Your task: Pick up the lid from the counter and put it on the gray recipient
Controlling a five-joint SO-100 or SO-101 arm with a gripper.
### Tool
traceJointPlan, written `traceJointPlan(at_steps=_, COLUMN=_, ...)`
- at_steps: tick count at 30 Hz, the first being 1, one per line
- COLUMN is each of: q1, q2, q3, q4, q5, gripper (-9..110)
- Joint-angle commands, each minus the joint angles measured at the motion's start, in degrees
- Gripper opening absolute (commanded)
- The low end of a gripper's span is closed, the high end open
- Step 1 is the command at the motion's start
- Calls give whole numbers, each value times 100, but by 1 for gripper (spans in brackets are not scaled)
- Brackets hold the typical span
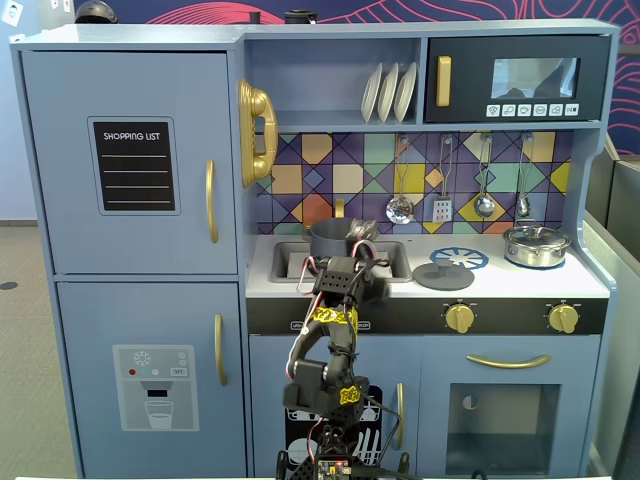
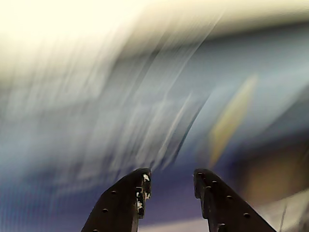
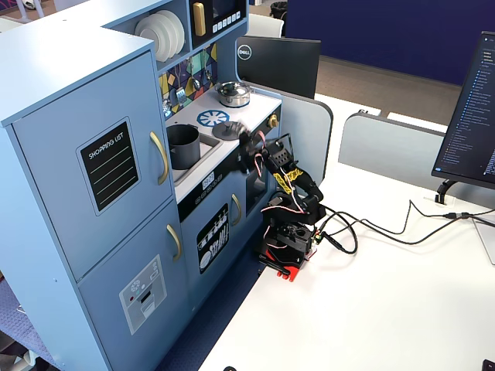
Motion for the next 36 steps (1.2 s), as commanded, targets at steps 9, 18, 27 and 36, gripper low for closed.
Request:
traceJointPlan(at_steps=9, q1=1371, q2=-193, q3=1714, q4=-5739, q5=967, gripper=24)
traceJointPlan(at_steps=18, q1=1529, q2=-1564, q3=1450, q4=-6829, q5=668, gripper=32)
traceJointPlan(at_steps=27, q1=1573, q2=-2944, q3=536, q4=-7488, q5=519, gripper=30)
traceJointPlan(at_steps=36, q1=1450, q2=-3955, q3=-229, q4=-7726, q5=501, gripper=28)
